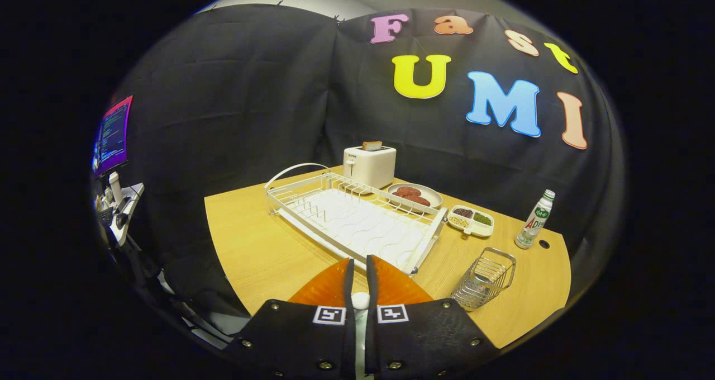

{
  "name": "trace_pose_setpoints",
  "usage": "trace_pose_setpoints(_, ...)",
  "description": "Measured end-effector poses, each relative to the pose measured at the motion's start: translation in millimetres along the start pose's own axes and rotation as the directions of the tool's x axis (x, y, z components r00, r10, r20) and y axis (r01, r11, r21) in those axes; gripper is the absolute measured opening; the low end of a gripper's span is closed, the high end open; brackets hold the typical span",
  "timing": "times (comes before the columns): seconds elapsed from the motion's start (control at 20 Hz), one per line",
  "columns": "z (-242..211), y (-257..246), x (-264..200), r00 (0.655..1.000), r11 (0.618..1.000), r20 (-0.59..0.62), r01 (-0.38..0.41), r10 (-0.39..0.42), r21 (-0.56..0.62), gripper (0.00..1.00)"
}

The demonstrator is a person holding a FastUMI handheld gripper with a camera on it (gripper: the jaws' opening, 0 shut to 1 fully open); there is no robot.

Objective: Take the plate from the dish rack, then take the spoon from the basket and place it into the plate.

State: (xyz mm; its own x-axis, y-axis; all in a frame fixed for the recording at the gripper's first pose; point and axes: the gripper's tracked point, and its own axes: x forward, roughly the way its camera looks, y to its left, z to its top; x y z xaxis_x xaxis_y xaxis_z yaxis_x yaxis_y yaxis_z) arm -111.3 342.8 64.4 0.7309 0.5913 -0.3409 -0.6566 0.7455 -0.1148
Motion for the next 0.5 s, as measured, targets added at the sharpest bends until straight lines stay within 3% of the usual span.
trace_pose_setpoints(0.5, 4.5, -7.8, 10.2, 0.999, 0.999, -0.006, 0.042, -0.042, -0.002, 0.14)
